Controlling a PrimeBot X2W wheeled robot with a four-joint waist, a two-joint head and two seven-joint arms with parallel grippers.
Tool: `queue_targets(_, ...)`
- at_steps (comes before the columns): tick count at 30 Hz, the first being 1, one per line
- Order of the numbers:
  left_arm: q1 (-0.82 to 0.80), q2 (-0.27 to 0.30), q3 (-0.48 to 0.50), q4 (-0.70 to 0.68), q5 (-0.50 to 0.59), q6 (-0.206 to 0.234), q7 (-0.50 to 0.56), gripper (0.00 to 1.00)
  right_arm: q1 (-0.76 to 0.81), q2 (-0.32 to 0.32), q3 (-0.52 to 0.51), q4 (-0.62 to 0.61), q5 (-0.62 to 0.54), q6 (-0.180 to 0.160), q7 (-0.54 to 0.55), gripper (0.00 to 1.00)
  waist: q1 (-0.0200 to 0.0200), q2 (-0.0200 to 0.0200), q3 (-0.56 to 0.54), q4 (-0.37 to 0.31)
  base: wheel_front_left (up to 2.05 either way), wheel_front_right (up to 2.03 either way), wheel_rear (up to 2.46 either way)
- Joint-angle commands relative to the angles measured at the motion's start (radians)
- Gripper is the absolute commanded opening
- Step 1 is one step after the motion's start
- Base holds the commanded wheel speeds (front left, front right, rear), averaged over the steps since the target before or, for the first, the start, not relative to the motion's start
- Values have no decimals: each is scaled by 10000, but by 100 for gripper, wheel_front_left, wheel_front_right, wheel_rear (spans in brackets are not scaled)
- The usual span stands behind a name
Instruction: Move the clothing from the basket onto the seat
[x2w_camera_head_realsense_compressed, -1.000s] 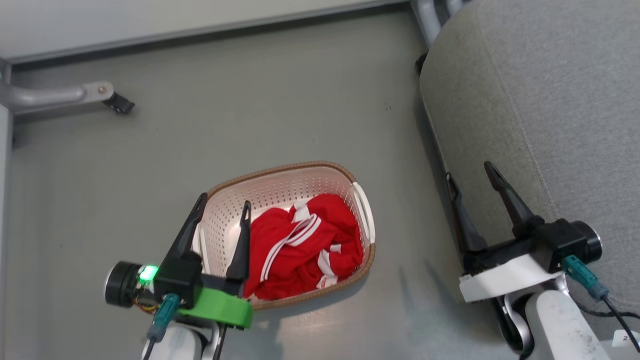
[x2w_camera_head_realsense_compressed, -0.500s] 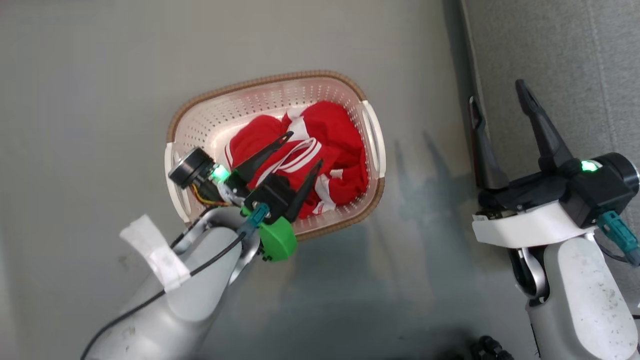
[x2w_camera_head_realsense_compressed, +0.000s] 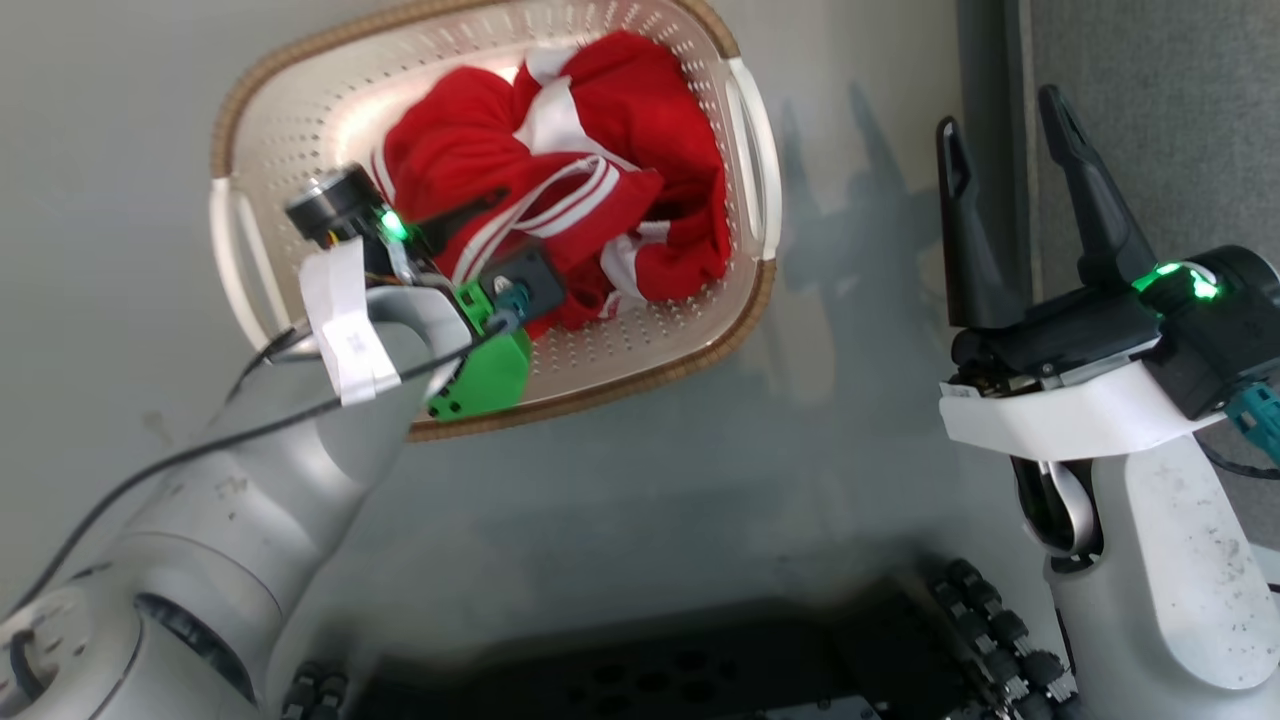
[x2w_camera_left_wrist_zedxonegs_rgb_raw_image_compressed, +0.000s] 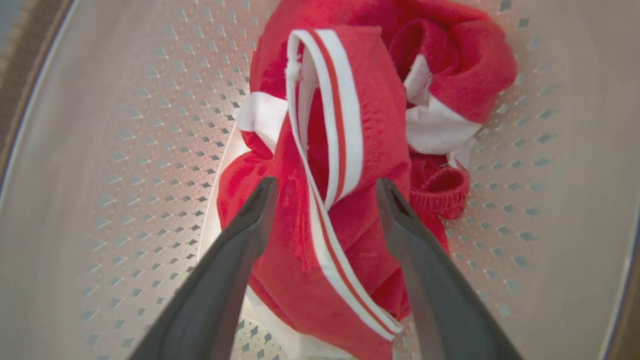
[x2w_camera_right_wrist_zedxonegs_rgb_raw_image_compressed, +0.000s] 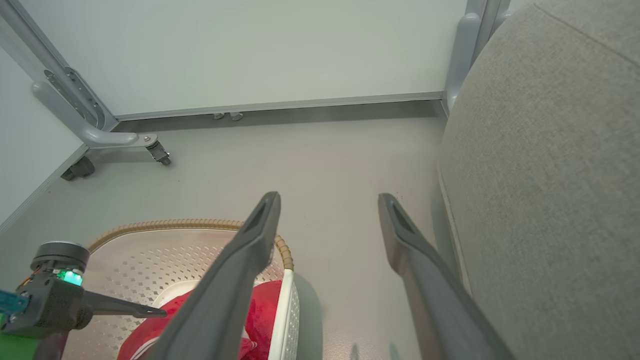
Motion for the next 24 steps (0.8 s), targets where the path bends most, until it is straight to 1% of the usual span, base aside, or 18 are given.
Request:
queue_targets(1,-338,44,-191,264,-165,-18,141,100,-187,-26,5,-65,101,-3,-49,100,-2,0,866,-536,0,0,0)
queue_targets(9,-1231,8,-489,1244,-1014,-18,734,100,-437,-23,-36,-214,457,-3,-49,100,-2,0,1478,-841,0,0,0)
queue_targets(15,-1489,17,-744,1512,-1154,-19,948,100,-420,-24,26,-295,539,-3,-49,100,-2,0,1740,-892,0,0,0)
queue_targets(16,-1525,10,-759,1534,-1151,0,930,100,-408,-24,24,-306,523,-3,-49,100,-2,0,1756,-889,0,0,0)
queue_targets(18,-1570,9,-777,1579,-1136,178,818,100,-390,-24,14,-326,504,-3,-49,100,-2,0,1783,-887,0,0,0)
queue_targets(19,-1568,-19,-796,1614,-1148,221,831,91,-381,-24,6,-333,486,-3,-49,100,-2,0,1785,-885,0,0,0)
queue_targets(20,-1565,-38,-802,1635,-1166,246,837,39,-377,-24,4,-338,466,-3,-49,100,-2,0,1787,-883,0,0,0)
queue_targets(21,-1574,-56,-784,1658,-1212,289,803,0,-387,-24,6,-351,433,-3,-49,100,-2,0,1787,-883,0,0,0)
queue_targets(24,-1627,-120,-723,1722,-1336,468,764,0,-530,-24,-23,-320,254,-3,-49,100,-2,0,1789,-851,0,0,0)
